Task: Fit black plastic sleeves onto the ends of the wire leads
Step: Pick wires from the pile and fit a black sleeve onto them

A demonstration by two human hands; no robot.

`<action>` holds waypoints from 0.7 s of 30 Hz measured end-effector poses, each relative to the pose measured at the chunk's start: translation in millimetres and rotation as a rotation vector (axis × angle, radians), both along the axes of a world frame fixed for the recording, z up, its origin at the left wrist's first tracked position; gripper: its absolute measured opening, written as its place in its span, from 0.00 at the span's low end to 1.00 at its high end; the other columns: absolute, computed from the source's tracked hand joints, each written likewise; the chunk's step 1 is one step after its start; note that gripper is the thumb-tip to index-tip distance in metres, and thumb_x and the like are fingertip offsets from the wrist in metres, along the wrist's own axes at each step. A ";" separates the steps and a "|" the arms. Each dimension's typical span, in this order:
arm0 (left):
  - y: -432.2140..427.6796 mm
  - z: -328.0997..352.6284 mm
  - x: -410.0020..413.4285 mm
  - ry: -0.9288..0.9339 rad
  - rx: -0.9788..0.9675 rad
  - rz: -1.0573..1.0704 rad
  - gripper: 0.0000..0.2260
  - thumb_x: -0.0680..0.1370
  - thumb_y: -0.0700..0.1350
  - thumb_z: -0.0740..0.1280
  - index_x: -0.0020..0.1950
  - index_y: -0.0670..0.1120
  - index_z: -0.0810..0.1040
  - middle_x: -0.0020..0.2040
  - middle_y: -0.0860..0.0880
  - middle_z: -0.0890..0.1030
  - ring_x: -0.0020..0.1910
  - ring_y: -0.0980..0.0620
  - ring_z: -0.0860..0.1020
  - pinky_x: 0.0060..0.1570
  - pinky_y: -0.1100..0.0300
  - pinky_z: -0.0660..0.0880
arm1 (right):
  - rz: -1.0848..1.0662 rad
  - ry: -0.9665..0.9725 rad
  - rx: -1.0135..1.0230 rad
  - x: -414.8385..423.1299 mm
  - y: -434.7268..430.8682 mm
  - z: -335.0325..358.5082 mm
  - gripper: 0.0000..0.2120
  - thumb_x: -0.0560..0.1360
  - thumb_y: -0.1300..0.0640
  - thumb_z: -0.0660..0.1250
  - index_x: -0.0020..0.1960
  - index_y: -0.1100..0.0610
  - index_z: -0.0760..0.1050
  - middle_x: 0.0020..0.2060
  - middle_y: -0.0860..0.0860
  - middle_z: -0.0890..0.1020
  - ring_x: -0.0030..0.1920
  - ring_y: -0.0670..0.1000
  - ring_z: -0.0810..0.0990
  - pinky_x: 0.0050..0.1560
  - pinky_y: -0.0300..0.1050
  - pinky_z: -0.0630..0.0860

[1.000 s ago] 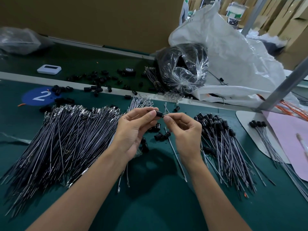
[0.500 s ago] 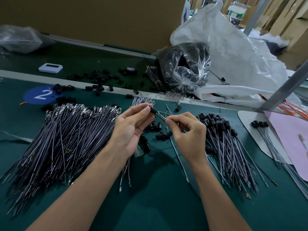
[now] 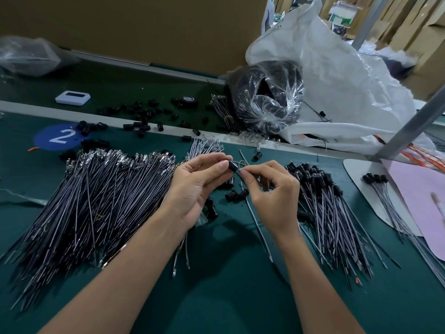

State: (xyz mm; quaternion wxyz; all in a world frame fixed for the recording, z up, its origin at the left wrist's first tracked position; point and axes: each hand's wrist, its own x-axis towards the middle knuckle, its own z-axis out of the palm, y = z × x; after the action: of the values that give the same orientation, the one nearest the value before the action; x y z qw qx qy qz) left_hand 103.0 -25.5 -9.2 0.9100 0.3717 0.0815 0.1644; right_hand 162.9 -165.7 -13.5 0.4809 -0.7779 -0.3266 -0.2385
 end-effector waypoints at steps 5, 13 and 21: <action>-2.4 -0.4 1.4 0.013 -0.002 0.025 0.16 0.65 0.34 0.72 0.52 0.39 0.79 0.46 0.42 0.86 0.44 0.50 0.85 0.42 0.63 0.81 | -0.037 -0.040 0.022 -4.2 2.2 -1.9 0.01 0.72 0.63 0.74 0.42 0.60 0.84 0.34 0.50 0.81 0.34 0.45 0.77 0.36 0.36 0.73; -4.8 -4.0 4.0 0.020 0.111 0.034 0.13 0.65 0.36 0.72 0.49 0.37 0.82 0.43 0.45 0.85 0.43 0.53 0.83 0.45 0.65 0.79 | -0.032 -0.004 0.061 -3.7 1.9 -1.0 0.08 0.68 0.63 0.77 0.47 0.59 0.84 0.38 0.49 0.85 0.37 0.46 0.82 0.43 0.36 0.78; -3.1 -3.5 3.1 0.050 0.197 0.015 0.08 0.63 0.39 0.74 0.41 0.42 0.86 0.42 0.45 0.86 0.43 0.52 0.84 0.44 0.65 0.80 | -0.004 0.025 0.060 -1.5 1.3 -3.3 0.05 0.69 0.63 0.76 0.45 0.58 0.85 0.39 0.47 0.85 0.39 0.43 0.82 0.44 0.38 0.78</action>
State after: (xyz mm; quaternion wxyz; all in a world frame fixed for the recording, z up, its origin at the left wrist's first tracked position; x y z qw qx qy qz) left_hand 106.1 -28.6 -12.6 0.8654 0.4629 0.0906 0.1692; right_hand 161.4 -164.4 -16.8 0.5074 -0.7669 -0.3116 -0.2394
